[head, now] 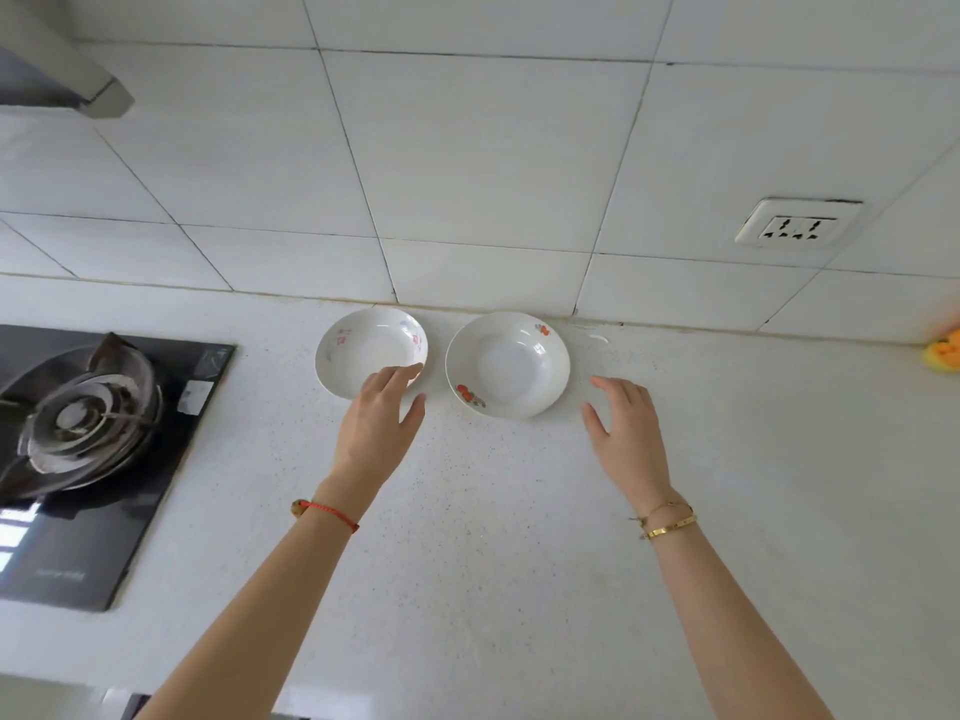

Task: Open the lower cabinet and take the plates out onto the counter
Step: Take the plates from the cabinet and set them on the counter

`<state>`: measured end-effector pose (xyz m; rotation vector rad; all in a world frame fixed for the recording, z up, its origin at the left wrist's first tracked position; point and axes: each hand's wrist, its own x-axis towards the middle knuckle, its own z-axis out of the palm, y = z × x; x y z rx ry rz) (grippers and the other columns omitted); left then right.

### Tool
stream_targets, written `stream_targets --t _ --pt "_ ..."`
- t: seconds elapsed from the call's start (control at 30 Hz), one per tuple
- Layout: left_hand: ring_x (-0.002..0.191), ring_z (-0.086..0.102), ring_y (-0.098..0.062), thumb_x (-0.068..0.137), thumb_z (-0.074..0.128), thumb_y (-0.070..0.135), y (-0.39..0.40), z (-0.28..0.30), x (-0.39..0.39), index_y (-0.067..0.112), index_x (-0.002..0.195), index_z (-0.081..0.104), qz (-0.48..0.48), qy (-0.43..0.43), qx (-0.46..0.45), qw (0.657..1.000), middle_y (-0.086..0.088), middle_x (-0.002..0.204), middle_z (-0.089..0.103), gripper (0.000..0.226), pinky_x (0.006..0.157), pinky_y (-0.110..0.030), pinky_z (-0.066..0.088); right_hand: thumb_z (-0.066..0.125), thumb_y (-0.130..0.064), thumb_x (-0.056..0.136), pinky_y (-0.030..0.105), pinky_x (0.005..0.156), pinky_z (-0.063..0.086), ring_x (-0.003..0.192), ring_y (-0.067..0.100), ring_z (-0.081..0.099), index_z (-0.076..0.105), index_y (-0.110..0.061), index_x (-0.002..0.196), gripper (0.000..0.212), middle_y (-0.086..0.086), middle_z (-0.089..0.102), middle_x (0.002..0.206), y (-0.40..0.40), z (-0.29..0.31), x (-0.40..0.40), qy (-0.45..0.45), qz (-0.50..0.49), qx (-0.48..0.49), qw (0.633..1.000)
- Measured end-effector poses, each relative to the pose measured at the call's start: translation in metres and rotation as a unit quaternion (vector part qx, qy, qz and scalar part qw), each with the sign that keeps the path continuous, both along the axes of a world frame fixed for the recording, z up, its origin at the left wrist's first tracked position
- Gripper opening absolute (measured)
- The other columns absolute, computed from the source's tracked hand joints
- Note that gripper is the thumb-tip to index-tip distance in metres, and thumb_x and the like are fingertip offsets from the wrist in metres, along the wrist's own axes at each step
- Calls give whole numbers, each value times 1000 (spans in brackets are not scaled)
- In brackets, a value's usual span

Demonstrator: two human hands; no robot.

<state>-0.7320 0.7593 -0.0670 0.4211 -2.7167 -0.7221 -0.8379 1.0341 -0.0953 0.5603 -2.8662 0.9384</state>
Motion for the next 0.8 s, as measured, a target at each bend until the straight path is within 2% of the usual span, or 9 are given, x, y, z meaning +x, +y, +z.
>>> stream_targets --t 0.23,0.37,0.63,0.8 --pt "105 63 -27 89 64 9 30 30 91 5 122 64 -26 39 -62 997 -9 113 68 33 88 -38 55 56 -22 94 37 103 44 119 22 49 56 -9 126 34 6 61 120 25 34 79 43 29 -27 998" --pt "107 62 -26 91 62 8 49 34 150 6 123 64 -16 56 -61 996 -7 114 68 32 90 -35 53 56 -22 95 37 104 43 121 19 48 55 -11 127 34 3 60 123 43 40 126 48 46 -34 997" --pt "109 63 -28 92 60 9 85 24 279 6 126 61 9 52 -55 997 -9 116 67 34 91 -42 54 55 -21 95 40 105 43 124 19 47 54 -12 129 35 3 58 128 76 45 228 39 71 -28 996" --pt "109 62 -25 92 61 11 97 17 356 9 128 60 3 50 -52 997 -6 117 67 36 91 -38 54 54 -22 95 39 105 43 124 18 47 54 -13 130 35 2 58 127 93 44 299 37 75 -19 996"
